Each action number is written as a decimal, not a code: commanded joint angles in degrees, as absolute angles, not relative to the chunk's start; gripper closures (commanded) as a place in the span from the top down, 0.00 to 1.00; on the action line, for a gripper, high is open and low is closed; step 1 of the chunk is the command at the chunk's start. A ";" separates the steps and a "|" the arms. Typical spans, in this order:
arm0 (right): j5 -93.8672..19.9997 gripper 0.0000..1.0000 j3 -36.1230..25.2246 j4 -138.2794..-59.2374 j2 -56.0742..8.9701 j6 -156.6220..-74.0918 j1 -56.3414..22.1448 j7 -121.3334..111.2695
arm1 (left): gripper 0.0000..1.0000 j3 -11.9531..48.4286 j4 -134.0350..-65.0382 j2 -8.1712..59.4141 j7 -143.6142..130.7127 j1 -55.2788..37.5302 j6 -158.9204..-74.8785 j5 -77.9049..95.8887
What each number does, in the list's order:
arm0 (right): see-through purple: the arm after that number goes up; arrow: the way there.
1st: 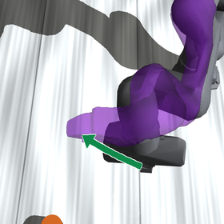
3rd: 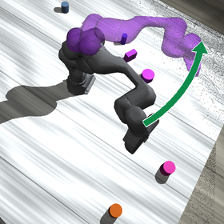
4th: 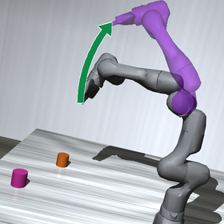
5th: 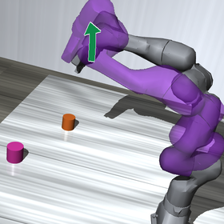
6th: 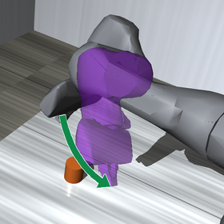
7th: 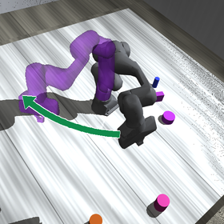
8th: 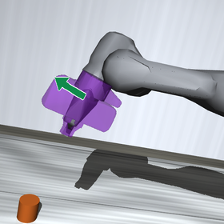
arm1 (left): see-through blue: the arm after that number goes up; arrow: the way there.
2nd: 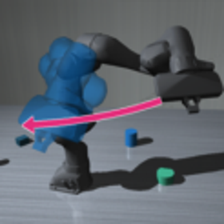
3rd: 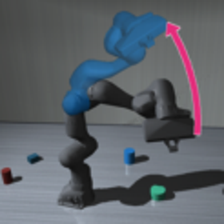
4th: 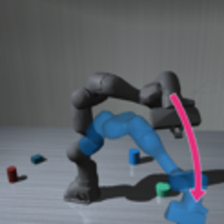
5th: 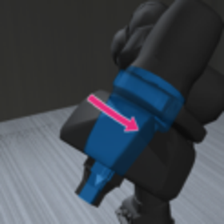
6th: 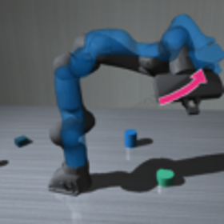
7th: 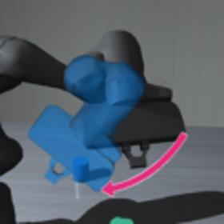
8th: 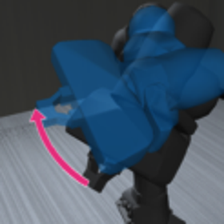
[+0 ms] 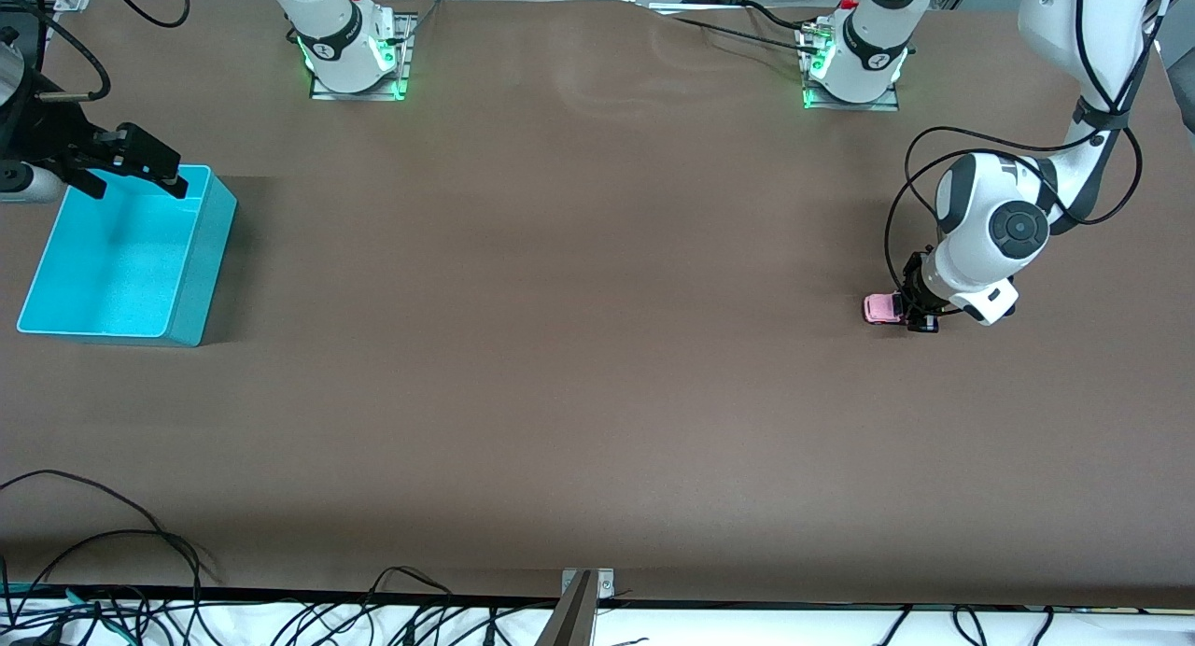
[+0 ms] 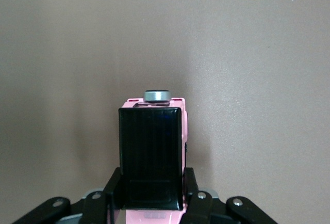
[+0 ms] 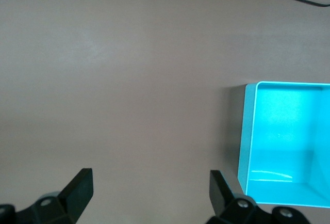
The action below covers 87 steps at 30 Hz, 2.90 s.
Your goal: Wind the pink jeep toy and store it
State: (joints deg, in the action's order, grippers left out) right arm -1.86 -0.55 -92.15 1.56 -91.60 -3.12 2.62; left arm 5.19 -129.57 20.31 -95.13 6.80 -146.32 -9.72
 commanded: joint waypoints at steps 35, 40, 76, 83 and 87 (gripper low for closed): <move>-2.46 1.00 -0.88 -92.99 2.46 -91.41 -3.25 2.55 | 0.17 5.10 -127.09 24.08 -93.34 11.95 -147.66 -14.50; -2.46 1.00 -0.88 -92.99 2.46 -91.41 -3.25 2.55 | 0.17 5.19 -126.56 24.52 -93.08 13.44 -147.66 -16.25; -2.46 1.00 -0.88 -92.99 2.46 -91.41 -3.25 2.55 | 0.17 5.27 -121.82 30.23 -87.37 23.81 -149.50 -22.94; -2.46 1.00 -0.88 -92.99 2.46 -91.32 -3.25 2.55 | 0.17 5.27 -120.76 30.59 -85.34 25.75 -149.59 -22.94; -2.46 1.00 -0.88 -92.99 2.46 -91.32 -3.25 2.55 | 0.17 5.27 -120.67 30.59 -84.11 26.10 -149.59 -22.94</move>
